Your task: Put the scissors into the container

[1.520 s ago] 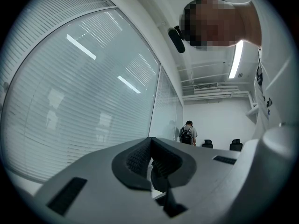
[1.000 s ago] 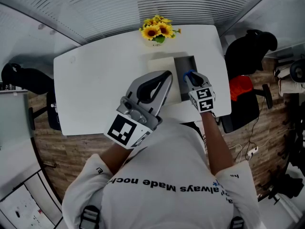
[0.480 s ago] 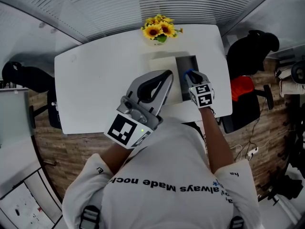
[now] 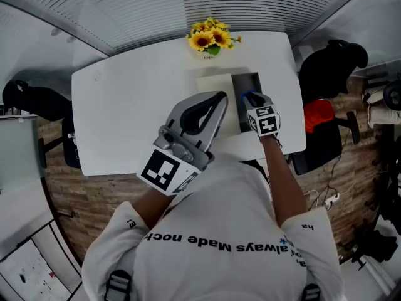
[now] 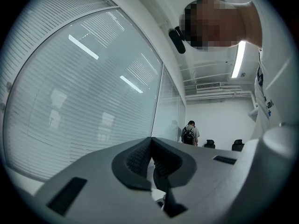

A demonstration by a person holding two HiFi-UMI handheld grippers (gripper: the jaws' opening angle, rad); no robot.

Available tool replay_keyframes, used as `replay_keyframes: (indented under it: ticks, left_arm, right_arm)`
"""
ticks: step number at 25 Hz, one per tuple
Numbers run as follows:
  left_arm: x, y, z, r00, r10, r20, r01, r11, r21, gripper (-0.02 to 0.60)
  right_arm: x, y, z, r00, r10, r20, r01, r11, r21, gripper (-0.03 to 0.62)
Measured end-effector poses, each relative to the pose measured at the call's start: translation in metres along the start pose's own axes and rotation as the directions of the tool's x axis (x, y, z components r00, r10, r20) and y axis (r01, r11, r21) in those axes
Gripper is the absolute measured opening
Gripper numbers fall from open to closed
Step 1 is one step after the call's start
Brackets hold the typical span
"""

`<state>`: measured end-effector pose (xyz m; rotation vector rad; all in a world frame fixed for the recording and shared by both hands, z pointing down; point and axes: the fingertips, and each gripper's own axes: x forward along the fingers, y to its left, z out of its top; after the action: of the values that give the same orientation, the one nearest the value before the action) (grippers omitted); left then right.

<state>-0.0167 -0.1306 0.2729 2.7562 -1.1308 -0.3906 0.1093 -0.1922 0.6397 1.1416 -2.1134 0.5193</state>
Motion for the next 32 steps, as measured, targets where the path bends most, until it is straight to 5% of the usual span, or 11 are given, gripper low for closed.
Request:
replay_keyframes:
  ticks: [32]
  left_arm:
    - [-0.006, 0.005, 0.002, 1.0, 0.004, 0.004, -0.004, 1.0, -0.004, 0.02]
  right_arm:
    - [0.036, -0.005, -0.015, 0.968, 0.014, -0.249, 0.015, 0.994, 0.112, 0.08]
